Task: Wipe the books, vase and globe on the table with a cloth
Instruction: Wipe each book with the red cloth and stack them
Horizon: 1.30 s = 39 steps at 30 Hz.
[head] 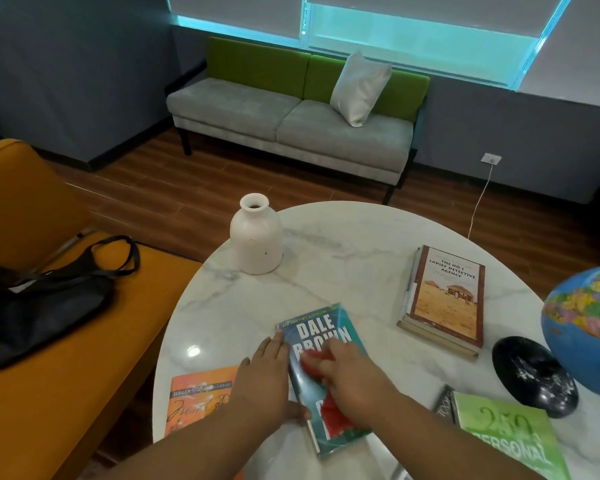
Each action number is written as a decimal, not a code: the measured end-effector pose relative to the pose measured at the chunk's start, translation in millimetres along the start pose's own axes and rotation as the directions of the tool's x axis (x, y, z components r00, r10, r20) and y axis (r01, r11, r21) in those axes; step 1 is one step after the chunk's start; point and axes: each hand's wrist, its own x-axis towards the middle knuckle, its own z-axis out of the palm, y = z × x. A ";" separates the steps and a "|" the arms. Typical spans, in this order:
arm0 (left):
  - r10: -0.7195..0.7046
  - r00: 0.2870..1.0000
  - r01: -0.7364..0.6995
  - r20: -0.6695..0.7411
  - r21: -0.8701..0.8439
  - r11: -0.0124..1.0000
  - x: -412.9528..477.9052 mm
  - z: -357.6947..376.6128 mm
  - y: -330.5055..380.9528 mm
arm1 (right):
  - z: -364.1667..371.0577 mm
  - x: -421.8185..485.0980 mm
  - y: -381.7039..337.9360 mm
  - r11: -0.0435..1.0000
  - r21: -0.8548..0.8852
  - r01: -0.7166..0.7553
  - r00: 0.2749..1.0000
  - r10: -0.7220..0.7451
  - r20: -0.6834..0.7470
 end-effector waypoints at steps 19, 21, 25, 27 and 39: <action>0.005 0.999 -0.010 -0.032 -0.158 0.987 -6.7 0.2 0.9 | -3.6 -15.5 -13.8 0.999 -0.001 -0.034 0.999 0.034 -0.016; -0.007 1.000 0.003 -0.030 -0.157 0.988 -7.5 1.4 1.2 | -1.6 -12.4 -19.3 0.988 -0.022 0.155 0.986 -0.154 0.058; -0.061 0.998 0.054 -0.022 -0.226 0.973 -7.1 2.1 3.5 | -12.6 10.5 -3.7 0.997 0.077 -0.031 0.990 0.042 -0.136; -0.085 0.996 0.083 -0.004 -0.209 0.974 -7.5 1.8 7.0 | -10.7 16.0 -8.9 0.995 0.049 -0.084 0.995 0.087 -0.052; -0.133 0.986 0.147 0.096 -0.150 0.978 -3.6 -2.3 9.5 | -13.3 52.1 -18.7 0.991 -0.127 0.029 0.996 -0.019 0.085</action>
